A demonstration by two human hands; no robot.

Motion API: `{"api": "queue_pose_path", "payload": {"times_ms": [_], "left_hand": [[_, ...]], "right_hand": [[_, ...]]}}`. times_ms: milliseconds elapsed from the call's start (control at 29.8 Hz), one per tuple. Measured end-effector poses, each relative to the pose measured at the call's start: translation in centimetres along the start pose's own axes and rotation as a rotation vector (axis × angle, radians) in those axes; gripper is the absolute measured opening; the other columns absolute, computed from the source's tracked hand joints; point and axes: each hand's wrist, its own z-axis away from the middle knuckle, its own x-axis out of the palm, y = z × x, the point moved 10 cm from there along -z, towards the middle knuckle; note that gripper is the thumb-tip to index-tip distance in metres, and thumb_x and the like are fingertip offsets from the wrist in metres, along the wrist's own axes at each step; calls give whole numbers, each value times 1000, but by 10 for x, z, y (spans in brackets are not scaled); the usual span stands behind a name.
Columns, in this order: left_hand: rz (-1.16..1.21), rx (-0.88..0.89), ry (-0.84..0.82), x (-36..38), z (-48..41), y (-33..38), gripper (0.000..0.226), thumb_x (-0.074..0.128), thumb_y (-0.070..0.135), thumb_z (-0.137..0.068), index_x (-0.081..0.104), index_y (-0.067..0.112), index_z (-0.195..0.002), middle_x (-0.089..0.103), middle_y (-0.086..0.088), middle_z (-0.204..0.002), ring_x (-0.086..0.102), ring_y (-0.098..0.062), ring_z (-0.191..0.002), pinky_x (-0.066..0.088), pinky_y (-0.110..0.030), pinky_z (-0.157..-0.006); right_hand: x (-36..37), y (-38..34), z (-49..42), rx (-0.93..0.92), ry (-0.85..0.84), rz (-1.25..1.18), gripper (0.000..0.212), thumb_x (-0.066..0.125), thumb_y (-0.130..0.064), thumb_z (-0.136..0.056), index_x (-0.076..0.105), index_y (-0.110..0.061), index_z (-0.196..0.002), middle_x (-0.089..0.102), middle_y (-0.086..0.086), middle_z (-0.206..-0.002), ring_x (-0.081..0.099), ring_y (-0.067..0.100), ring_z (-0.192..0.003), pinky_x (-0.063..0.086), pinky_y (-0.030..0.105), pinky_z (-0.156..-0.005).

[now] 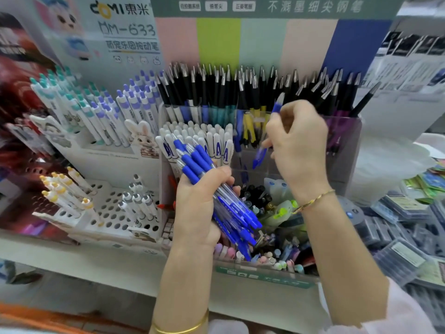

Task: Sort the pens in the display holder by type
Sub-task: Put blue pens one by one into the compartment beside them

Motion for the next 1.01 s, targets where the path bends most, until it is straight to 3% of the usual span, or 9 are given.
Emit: {"api": "queue_pose_path", "payload": {"times_ms": [101,268,403,470,537,637,738,839,1007], "left_hand": [[10,8,10,0,0,1,15,58,-6,-84,51,6,-91,56,-3,-63,58,-10,-52,52,-27,-53],[37,8,25,-3,-1,1,18,61,-4,-82,52,7,-91,55,-2,-62,58,-10,-54,52,-27,-54],[42,25,39,-4,-2,3,17,62,-3,-82,53,9,-89,56,-1,-60,58,-11,-54,53,-28,-56],[61,33,50,-4,-3,4,15,59,-3,-84,52,10,-87,57,1,-59,58,-10,-53,52,-28,-56],[96,48,72,-4,-3,6,15,57,-4,-85,52,10,-84,57,1,-56,58,-9,-51,51,-27,-54],[161,81,155,-10,-4,9,14,57,-4,-85,52,8,-84,57,0,-55,58,-11,-48,51,-26,-53],[262,121,232,-17,-7,14,18,58,-2,-85,49,6,-97,56,-1,-58,58,-12,-47,51,-26,-52],[314,180,288,-18,-4,20,22,59,0,-85,49,6,-103,56,-3,-61,59,-15,-50,52,-27,-53],[285,251,316,-4,7,24,25,62,-1,-84,53,4,-106,61,-3,-63,61,-15,-52,53,-26,-53]], "right_hand": [[27,15,8,35,-116,69,17,52,-23,-87,55,-6,-89,63,12,-82,64,34,-74,52,51,-64],[47,26,15,-9,-194,661,23,52,-34,-93,62,-13,-97,66,5,-93,60,30,-89,40,31,-63],[49,29,15,-4,-211,765,21,55,-36,-91,65,-17,-94,66,2,-92,59,28,-90,40,31,-62],[42,24,15,-15,-203,698,22,55,-36,-92,67,-17,-93,67,0,-90,60,24,-88,44,31,-64],[31,16,17,1,-219,454,23,56,-35,-91,69,-16,-88,67,-3,-84,61,17,-83,48,33,-68],[34,5,33,111,-450,63,37,50,-42,-92,68,-11,-84,68,1,-75,63,10,-67,54,33,-67],[48,3,60,238,-645,-150,57,33,-64,-87,67,-18,-90,68,1,-83,65,14,-77,55,41,-77],[48,5,70,281,-493,-323,58,30,-73,-83,64,-26,-93,67,-1,-89,64,15,-89,52,44,-86],[46,12,83,417,-235,-610,45,38,-52,-87,64,-17,-97,69,7,-92,67,19,-88,56,40,-82]]}}
